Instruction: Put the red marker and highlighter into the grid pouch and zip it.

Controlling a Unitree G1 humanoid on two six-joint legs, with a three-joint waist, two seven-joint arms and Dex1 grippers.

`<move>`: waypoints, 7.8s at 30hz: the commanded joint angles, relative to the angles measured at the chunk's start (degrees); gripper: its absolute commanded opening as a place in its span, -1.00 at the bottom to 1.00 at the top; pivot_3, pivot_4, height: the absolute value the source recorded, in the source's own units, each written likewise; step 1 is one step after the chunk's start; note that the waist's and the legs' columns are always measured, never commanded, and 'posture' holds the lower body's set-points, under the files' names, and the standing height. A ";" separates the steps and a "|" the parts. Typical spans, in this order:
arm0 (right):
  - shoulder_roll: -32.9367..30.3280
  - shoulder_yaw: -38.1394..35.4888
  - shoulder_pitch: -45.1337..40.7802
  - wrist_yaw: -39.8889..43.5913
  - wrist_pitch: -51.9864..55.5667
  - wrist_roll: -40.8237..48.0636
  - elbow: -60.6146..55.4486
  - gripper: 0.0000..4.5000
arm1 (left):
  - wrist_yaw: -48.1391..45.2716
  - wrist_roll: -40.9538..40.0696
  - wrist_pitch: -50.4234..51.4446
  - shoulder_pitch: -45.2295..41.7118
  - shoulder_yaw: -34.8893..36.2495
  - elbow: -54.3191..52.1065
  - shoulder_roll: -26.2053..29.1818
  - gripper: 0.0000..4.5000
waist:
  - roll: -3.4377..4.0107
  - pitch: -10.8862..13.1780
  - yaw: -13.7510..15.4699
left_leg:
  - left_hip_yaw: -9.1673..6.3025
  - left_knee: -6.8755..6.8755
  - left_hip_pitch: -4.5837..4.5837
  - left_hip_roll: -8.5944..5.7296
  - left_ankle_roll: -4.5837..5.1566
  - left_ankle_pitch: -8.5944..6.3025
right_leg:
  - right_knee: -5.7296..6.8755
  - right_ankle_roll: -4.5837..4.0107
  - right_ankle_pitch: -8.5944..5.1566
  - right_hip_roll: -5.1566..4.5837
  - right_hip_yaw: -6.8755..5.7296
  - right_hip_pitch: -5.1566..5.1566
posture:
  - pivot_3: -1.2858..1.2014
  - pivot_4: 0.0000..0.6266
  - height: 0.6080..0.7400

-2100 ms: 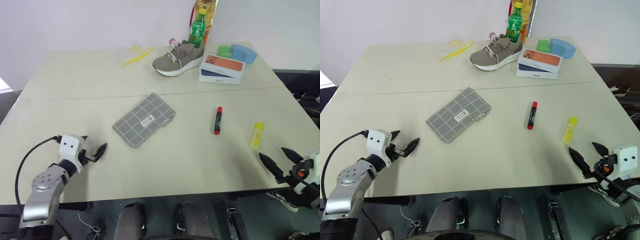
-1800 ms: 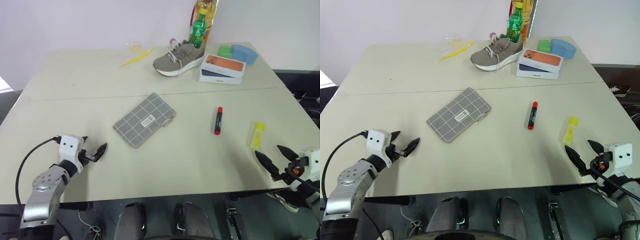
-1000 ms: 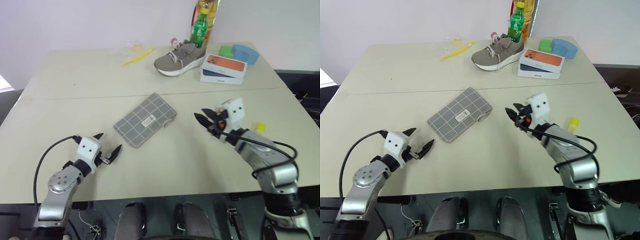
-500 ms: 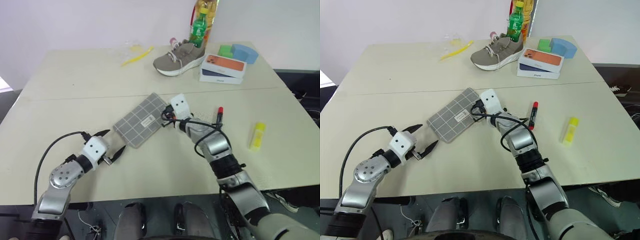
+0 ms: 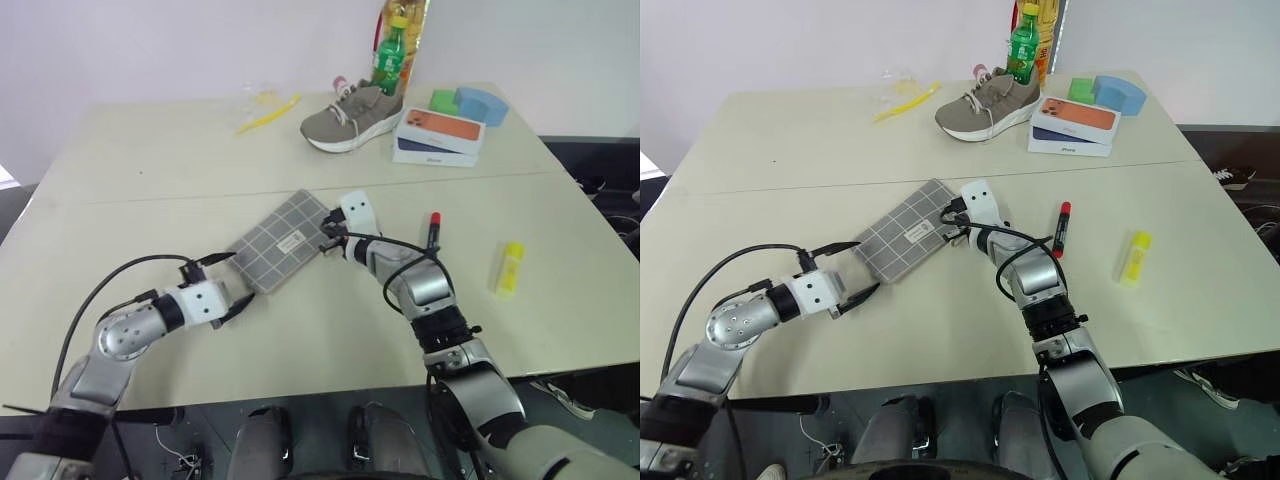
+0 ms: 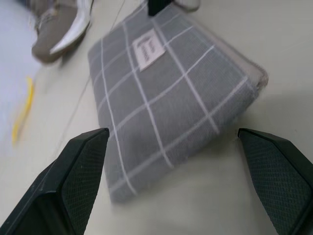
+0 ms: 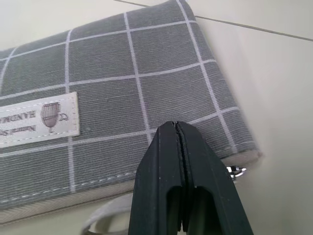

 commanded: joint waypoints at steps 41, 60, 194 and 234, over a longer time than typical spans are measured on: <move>-5.91 -11.04 9.17 1.46 14.84 8.32 -26.08 0.97 | 2.86 -9.42 10.84 0.19 -2.13 -10.20 -10.54 -1.00 | 0.04 0.00 -0.17 | 0.05 -0.04 -0.37 -0.01 0.00 0.00 | 0.04 0.05 0.03 0.07 0.05 -0.49 | 0.03 -0.52 1.00; -7.28 -11.48 10.34 3.31 13.11 10.93 -26.70 -0.99 | 3.06 -13.11 13.73 2.59 0.25 -14.19 -11.04 -1.00 | 0.04 0.01 -0.09 | 0.05 -0.04 -0.39 -0.02 0.00 0.00 | 0.03 0.05 0.03 0.07 0.06 -0.51 | 0.03 -0.52 1.00; -13.79 -23.28 12.63 -5.34 38.25 1.72 -36.15 -0.08 | 1.01 -13.10 14.38 -11.64 -4.09 0.13 -21.83 -1.00 | -0.29 0.16 0.05 | 0.02 0.13 -0.38 -0.08 0.00 0.01 | 0.07 0.04 0.04 0.10 0.08 -0.42 | 0.03 -0.52 1.00; -46.50 -4.55 21.68 22.78 -0.77 -3.78 -46.11 -0.88 | -6.17 -18.87 18.20 -10.47 -1.56 -4.20 -19.38 -1.00 | -0.44 0.24 0.31 | 0.02 0.16 -0.38 -0.08 -0.01 0.02 | 0.03 0.05 0.03 0.10 0.08 -0.41 | 0.03 -0.52 1.00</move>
